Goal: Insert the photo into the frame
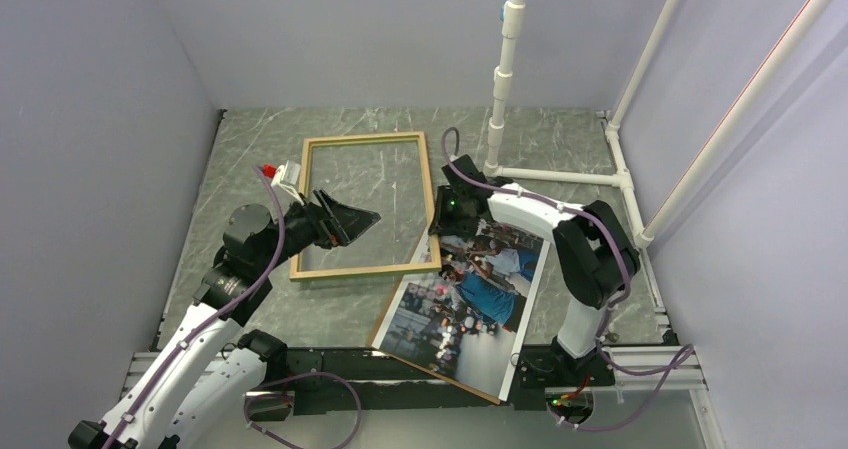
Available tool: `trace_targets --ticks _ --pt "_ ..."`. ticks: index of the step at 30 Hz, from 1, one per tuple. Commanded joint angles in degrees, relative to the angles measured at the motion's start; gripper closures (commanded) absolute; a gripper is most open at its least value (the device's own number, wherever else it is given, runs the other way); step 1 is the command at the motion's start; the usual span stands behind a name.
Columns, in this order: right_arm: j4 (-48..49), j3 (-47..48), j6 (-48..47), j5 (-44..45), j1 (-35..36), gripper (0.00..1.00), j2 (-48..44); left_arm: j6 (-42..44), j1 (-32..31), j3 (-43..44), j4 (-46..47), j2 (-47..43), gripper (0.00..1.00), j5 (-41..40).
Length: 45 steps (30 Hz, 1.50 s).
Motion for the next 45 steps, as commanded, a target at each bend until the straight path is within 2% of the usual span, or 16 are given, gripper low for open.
trace_targets --ticks 1,7,11,27,29,30,32,35,37,40,45 --pt "5.56 5.6 4.2 -1.21 2.1 1.0 1.81 0.66 -0.08 0.93 0.02 -0.57 0.01 -0.18" --pt "7.85 7.74 7.78 -1.03 4.45 1.0 5.2 1.48 -0.05 1.34 -1.51 -1.67 0.01 -0.97" --pt "8.2 10.02 8.91 -1.03 6.24 1.0 8.05 2.93 -0.01 2.59 -6.09 -2.72 0.01 -3.26" --pt "10.42 12.83 10.81 0.07 9.29 0.99 11.88 3.27 0.03 2.44 -6.85 -4.47 0.01 -4.18" --pt "10.45 12.48 9.84 -0.07 9.28 0.91 11.55 3.33 0.01 2.47 -7.11 -4.41 0.01 -4.29" --pt "10.24 12.62 9.17 -0.1 9.24 0.82 11.38 3.46 -0.01 2.59 -7.36 -4.46 0.01 -4.41" --pt "10.11 12.37 8.32 0.31 9.26 0.57 10.78 3.53 0.04 2.69 -7.71 -4.47 0.01 -4.51" --pt "10.13 11.26 7.52 1.39 9.21 0.36 9.35 3.53 0.01 2.47 -7.69 -4.38 0.0 -4.48" --pt "9.41 10.9 6.85 2.16 9.19 0.27 8.23 3.53 -0.01 2.44 -7.58 -4.17 0.01 -4.38" --pt "8.38 9.99 5.98 3.38 9.07 0.2 6.37 3.53 0.0 2.07 -7.34 -3.45 0.01 -4.12" --pt "9.2 5.14 6.16 3.1 7.6 0.14 1.58 2.93 0.05 0.4 -5.03 -1.32 0.01 -2.58"
